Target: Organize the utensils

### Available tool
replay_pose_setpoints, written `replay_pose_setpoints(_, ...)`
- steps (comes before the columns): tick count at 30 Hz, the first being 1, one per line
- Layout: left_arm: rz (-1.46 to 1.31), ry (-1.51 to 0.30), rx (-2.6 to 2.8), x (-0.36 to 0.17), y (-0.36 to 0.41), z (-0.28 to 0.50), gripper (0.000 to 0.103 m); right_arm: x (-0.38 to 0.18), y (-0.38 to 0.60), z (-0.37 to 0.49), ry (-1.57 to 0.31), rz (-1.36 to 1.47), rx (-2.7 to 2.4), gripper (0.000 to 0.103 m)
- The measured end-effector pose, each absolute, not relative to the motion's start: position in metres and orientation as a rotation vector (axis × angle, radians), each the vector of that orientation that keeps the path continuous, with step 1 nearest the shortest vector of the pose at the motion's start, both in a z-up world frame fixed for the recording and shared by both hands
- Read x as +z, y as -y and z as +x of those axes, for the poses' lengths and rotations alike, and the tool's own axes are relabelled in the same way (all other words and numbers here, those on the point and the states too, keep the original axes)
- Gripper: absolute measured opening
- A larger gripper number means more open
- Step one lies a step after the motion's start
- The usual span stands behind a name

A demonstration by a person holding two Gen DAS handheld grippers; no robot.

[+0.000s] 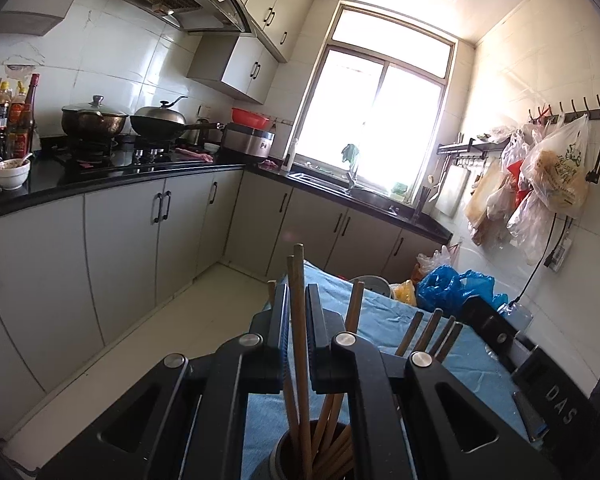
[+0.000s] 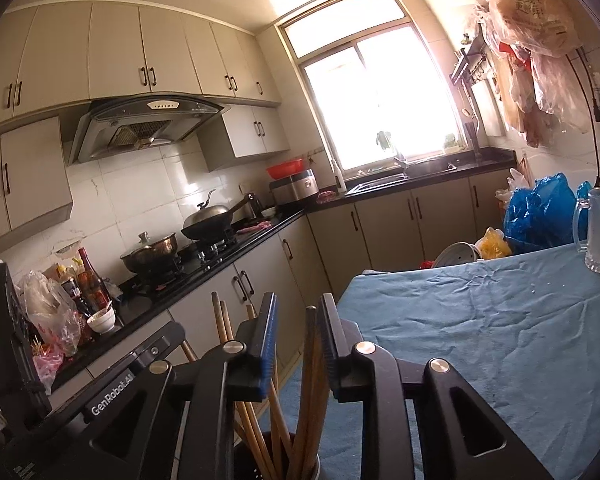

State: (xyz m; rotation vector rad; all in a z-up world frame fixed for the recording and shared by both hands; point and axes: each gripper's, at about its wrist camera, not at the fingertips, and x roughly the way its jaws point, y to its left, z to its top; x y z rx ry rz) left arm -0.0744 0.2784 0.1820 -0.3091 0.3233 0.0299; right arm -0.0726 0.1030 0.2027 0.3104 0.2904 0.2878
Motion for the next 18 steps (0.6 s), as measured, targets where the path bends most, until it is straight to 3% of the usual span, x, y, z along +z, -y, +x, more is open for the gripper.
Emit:
replay_pose_setpoints(3, -0.296, -0.334, 0.057, 0.184, -0.277, -0.086, 0.014, 0.208, -0.096, -0.081, -0.281, 0.312, 0.278, 0.029)
replay_pose_setpoints(5, -0.286, -0.338, 0.082, 0.186, -0.276, -0.094, 0.033, 0.21, -0.093, -0.087, -0.277, 0.307, 0.269, 0.033)
replay_pose_setpoints(6, -0.28, -0.337, 0.096, 0.186, -0.276, -0.1, 0.036, 0.21, -0.091, -0.091, -0.277, 0.302, 0.263, 0.036)
replay_pose_setpoints(18, -0.253, -0.416, 0.18, 0.178, -0.269, -0.152, 0.052, 0.197, -0.067, -0.131, -0.337, 0.266, 0.217, 0.049)
